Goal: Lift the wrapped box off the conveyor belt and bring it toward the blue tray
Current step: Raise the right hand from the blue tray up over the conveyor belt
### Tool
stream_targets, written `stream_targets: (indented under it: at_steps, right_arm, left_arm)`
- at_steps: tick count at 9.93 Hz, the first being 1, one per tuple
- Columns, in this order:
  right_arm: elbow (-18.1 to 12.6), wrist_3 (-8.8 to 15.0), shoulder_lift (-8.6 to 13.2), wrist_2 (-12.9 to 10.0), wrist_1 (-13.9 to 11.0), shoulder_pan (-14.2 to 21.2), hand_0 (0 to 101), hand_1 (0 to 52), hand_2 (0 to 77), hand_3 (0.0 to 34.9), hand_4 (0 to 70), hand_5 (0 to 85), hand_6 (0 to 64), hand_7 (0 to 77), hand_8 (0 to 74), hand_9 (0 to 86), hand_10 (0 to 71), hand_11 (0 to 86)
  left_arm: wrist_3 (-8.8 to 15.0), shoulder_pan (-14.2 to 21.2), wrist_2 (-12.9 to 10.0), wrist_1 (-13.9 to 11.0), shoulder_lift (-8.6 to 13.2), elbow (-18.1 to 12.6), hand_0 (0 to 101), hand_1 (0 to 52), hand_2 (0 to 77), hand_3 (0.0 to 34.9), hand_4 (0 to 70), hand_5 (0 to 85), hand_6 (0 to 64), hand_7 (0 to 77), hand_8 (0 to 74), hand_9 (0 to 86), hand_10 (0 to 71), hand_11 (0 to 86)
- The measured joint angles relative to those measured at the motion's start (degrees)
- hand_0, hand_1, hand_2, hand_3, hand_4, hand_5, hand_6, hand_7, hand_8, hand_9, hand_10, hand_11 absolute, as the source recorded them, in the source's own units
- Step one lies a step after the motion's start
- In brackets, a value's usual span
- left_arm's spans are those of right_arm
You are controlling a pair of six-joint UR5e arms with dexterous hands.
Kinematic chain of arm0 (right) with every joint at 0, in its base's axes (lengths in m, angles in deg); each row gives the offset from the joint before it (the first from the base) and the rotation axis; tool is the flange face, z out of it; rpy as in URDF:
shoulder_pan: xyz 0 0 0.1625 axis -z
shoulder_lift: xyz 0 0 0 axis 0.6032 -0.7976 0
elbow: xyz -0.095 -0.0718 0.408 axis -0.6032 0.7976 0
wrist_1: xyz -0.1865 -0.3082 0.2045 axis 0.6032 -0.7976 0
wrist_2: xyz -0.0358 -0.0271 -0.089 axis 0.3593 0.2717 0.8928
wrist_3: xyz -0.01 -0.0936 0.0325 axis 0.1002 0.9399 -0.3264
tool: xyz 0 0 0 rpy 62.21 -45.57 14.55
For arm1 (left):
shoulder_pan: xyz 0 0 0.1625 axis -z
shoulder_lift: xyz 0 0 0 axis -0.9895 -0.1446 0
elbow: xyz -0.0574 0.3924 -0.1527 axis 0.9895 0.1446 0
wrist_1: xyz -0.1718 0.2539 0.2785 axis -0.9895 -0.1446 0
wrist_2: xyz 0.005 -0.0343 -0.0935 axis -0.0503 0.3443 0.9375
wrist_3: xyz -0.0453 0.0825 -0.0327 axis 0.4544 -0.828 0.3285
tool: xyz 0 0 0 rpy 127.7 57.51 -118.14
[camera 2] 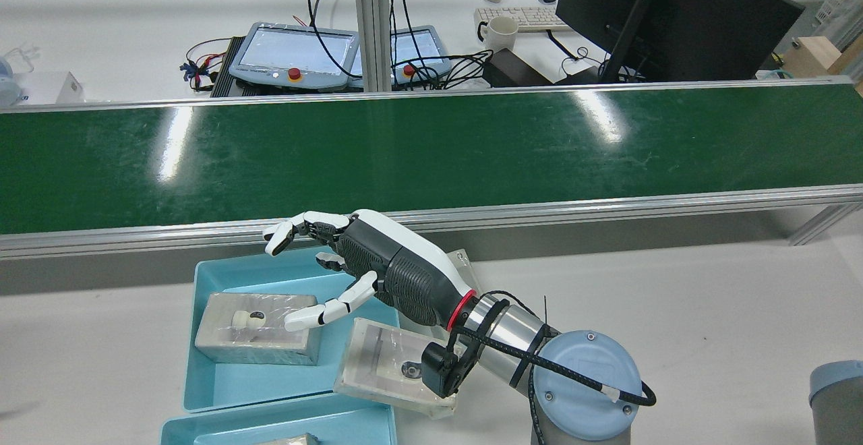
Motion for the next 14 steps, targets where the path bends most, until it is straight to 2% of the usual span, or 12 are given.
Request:
stream_targets:
  at_steps: [2,4,6,7,8,9,10,11,12,13,14]
  right_arm:
    - [-0.5,-0.2,-0.4,0.1,0.0,-1.1,46,12.5,22.4,30.3,21.3,39.3,2.7,24.5,0.0,2.7,2.7,5.4]
    - [-1.8,-0.4,-1.7,0.3,0.1,-2.9,45,12.5,22.4,30.4,21.3,39.8,2.7,25.1,0.0,2.7,3.3,6.0]
    - [-5.0,-0.6,-4.5,0.5,0.0,-7.9,45,10.9,22.9,30.4,21.3,39.8,2.7,25.1,0.0,2.7,3.8,6.0]
    - [-6.7,-0.7,-6.6,0.9,0.0,-11.7,45,13.1,22.4,30.3,18.5,37.1,1.1,19.1,0.0,2.2,3.8,6.0]
    - [-7.8,-0.9,-8.7,1.8,0.1,-16.3,45,13.1,22.4,30.3,15.8,32.2,0.0,14.2,0.0,2.2,0.0,3.8]
    - [-8.1,-1.5,-10.4,2.5,-0.1,-20.2,45,13.1,22.4,30.3,15.8,32.2,0.0,14.2,0.0,2.2,0.0,3.8]
    - [-8.2,-2.6,-11.5,2.9,-1.4,-22.9,46,15.3,22.4,30.4,12.5,22.4,0.0,16.4,0.0,2.2,2.7,3.3]
    - [-8.0,-4.0,-12.0,3.0,-3.4,-24.5,46,12.5,16.9,30.4,7.6,15.3,0.0,16.4,0.0,2.2,0.5,3.3]
    - [-7.6,-5.4,-12.2,3.0,-5.1,-25.3,46,12.5,16.9,30.4,7.6,15.3,0.0,16.4,0.0,2.2,0.5,3.3]
    - [-7.1,-6.6,-12.2,2.8,-6.2,-25.9,45,12.5,12.0,30.4,1.6,8.2,0.0,15.8,0.0,2.2,0.5,3.3]
    - [-6.8,-7.4,-12.1,2.7,-6.7,-26.5,45,12.5,12.0,30.4,1.6,8.2,0.0,15.8,0.0,2.2,0.5,3.3]
  left_arm:
    - [0.0,0.0,0.0,0.0,0.0,0.0,0,0.0,0.5,0.0,0.0,0.5,0.0,0.5,0.5,0.0,0.0,0.0]
    - [0.0,0.0,0.0,0.0,0.0,0.0,0,0.0,0.5,0.0,0.0,0.5,0.0,0.5,0.5,0.0,0.5,0.0]
    - [0.0,0.0,0.0,0.0,0.0,0.0,0,0.0,0.5,0.0,0.0,0.5,0.0,0.5,0.5,0.0,0.0,0.0]
    - [0.0,0.0,0.0,0.0,0.0,0.0,0,0.0,1.1,0.0,0.0,0.5,0.0,0.5,0.5,0.0,0.0,0.0]
    - [0.0,0.0,0.0,0.0,0.0,0.0,0,0.0,0.5,0.0,0.0,0.5,0.0,0.5,0.5,0.0,0.0,0.0]
    - [0.0,0.0,0.0,0.0,0.0,0.0,0,0.0,0.5,0.0,0.0,0.5,0.0,0.5,0.5,0.0,0.5,0.0]
    - [0.0,0.0,0.0,0.0,0.0,0.0,0,0.0,1.1,0.0,0.0,0.5,0.0,0.5,0.0,0.5,0.5,0.0]
    - [0.0,0.0,0.0,0.0,0.0,0.0,0,0.0,1.1,0.0,0.0,0.5,0.0,0.5,0.0,0.5,0.5,0.0]
    - [0.0,0.0,0.0,0.0,0.0,0.0,0,0.0,1.1,0.0,0.0,0.5,0.0,0.5,0.5,0.0,0.5,0.0]
    - [0.0,0.0,0.0,0.0,0.0,0.0,0,0.0,0.5,0.0,0.0,0.5,0.0,0.5,0.5,0.0,0.5,0.0]
    - [0.0,0.0,0.0,0.0,0.0,0.0,0,0.0,1.1,0.0,0.0,0.5,0.0,0.5,0.5,0.0,0.0,0.0]
